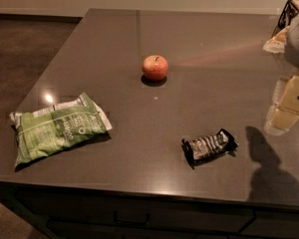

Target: Move rxbar chocolate near green jalapeno chip bag

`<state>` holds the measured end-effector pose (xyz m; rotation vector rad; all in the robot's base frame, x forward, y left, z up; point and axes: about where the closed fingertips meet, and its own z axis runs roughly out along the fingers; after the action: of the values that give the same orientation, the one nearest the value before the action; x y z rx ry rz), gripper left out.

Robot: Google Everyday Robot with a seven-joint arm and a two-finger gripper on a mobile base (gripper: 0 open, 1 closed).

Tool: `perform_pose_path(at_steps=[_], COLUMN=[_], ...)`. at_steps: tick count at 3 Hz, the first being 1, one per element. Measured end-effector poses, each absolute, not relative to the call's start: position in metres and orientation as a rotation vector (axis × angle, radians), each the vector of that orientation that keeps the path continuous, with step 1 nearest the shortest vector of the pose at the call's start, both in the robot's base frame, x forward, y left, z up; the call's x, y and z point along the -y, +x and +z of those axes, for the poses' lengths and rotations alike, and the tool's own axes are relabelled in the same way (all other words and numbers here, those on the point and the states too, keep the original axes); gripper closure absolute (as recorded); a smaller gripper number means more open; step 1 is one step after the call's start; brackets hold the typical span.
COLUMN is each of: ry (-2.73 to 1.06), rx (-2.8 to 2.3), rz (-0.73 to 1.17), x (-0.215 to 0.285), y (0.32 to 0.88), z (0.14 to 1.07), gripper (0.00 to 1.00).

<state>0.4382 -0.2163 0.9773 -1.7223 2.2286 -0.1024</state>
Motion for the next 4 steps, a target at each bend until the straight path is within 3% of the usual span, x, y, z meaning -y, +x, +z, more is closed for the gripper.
perform_pose_path(at_steps=[4], ry=[-1.982], rx=[-2.135], rz=[-0.018], x=[0.181], y=[0.443], z=[0.908], gripper=[0.00])
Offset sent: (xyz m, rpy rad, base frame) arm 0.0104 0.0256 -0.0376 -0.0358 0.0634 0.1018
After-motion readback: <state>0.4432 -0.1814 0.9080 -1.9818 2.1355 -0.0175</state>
